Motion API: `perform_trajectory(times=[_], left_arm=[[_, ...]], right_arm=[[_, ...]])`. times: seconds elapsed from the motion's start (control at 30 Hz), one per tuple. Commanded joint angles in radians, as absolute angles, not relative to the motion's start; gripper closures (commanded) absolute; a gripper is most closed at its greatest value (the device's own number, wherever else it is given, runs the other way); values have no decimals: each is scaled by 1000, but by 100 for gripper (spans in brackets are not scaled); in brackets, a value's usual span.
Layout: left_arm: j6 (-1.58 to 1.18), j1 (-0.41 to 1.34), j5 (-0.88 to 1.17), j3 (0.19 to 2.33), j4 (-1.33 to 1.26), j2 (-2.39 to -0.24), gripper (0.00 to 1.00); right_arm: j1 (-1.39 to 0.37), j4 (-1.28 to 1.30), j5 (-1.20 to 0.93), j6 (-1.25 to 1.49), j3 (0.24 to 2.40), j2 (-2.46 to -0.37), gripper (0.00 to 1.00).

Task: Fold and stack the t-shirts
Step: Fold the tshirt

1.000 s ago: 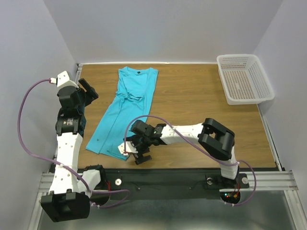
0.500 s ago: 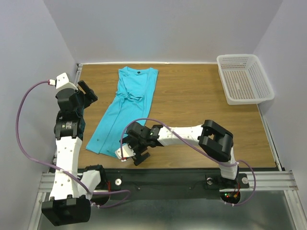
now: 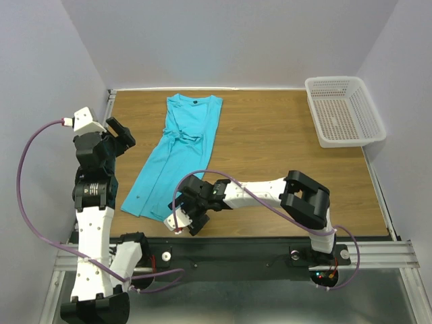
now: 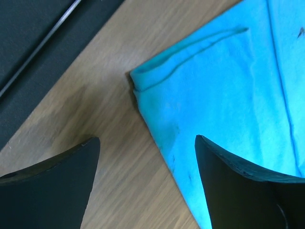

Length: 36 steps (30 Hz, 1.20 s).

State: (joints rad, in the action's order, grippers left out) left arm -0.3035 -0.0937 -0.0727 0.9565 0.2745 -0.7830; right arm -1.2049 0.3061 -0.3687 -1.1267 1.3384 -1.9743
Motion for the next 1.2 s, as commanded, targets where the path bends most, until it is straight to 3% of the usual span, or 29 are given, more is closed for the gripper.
perform_trajectory(times=[0.0, 0.67, 0.73, 0.77, 1.17], left_arm=[[-273, -101, -80, 951, 278, -739, 16], [-255, -101, -94, 968, 342, -640, 15], [-255, -101, -94, 965, 347, -637, 15], [-256, -101, -92, 965, 348, -635, 15], [-278, -101, -26, 917, 327, -641, 16]], right_arm=[[-1226, 230, -414, -1166, 1364, -1988, 19], [-1253, 232, -430, -1132, 1422, -2117, 66], [-1253, 232, -423, -1132, 1408, -2115, 82], [-1253, 230, -422, -1132, 1387, -2105, 98], [-1246, 376, -405, -1262, 1068, -1850, 99]])
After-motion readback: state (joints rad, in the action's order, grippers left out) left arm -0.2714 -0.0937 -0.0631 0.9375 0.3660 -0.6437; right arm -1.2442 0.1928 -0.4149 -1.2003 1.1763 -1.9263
